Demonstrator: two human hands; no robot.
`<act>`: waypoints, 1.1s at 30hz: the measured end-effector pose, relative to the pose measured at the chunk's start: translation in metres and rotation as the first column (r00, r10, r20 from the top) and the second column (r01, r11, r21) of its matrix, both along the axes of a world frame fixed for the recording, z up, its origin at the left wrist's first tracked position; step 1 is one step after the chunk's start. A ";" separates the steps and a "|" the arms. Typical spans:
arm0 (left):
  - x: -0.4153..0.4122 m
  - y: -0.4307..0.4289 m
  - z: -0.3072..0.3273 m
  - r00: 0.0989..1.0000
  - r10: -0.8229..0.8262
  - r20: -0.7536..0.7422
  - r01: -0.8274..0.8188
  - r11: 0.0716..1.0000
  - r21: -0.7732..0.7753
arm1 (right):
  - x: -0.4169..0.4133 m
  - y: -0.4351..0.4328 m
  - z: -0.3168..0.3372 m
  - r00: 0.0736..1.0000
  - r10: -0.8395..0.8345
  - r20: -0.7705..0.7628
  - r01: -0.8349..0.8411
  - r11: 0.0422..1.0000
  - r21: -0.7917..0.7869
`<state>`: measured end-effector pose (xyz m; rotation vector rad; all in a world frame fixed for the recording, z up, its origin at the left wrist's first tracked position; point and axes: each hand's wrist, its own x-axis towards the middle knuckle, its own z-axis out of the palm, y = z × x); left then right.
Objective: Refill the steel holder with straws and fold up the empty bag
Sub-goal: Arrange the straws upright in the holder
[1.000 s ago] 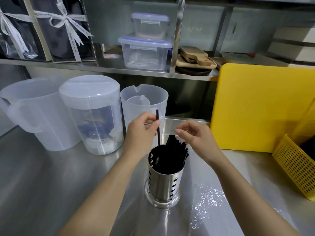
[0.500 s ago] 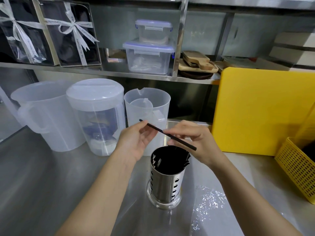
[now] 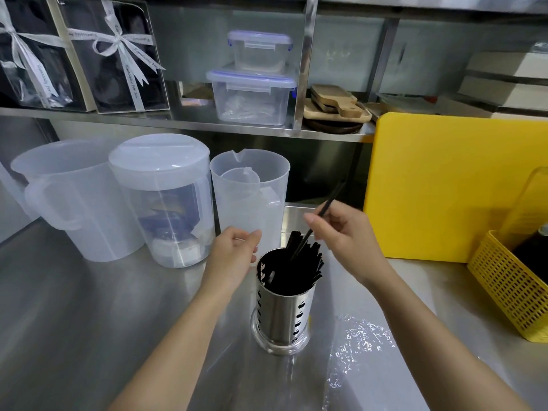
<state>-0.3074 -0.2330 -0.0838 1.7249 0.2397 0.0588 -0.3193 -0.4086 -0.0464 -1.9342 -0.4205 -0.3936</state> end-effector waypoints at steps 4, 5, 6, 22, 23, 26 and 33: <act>-0.011 0.001 -0.015 0.985 -0.087 0.152 0.000 0.868 0.496 | 0.006 0.005 -0.028 0.984 -0.044 -0.175 0.005 0.976 -0.218; -0.015 0.001 -0.020 0.976 -0.121 0.182 -0.010 0.808 0.590 | 0.005 0.006 -0.033 0.981 -0.067 -0.184 0.018 0.966 -0.259; -0.019 0.000 -0.024 0.967 -0.156 0.202 -0.014 0.759 0.651 | 0.004 0.006 -0.038 0.978 -0.087 -0.190 0.031 0.960 -0.278; -0.056 -0.011 -0.036 0.872 -0.306 0.381 -0.099 0.652 0.752 | -0.030 -0.026 -0.026 0.985 -0.153 -0.081 0.147 0.986 -0.076; -0.062 -0.015 -0.035 0.847 -0.315 0.428 -0.126 0.664 0.737 | -0.036 -0.032 -0.027 0.982 -0.165 -0.090 0.159 0.985 -0.062; -0.086 -0.035 -0.036 0.738 -0.387 0.553 -0.157 0.698 0.698 | -0.058 -0.058 -0.042 0.955 -0.262 -0.139 0.249 0.963 -0.106; -0.127 -0.079 -0.088 0.712 -0.643 0.281 0.147 0.528 0.836 | -0.129 -0.131 -0.113 0.752 -0.554 -0.356 0.406 0.816 -0.412</act>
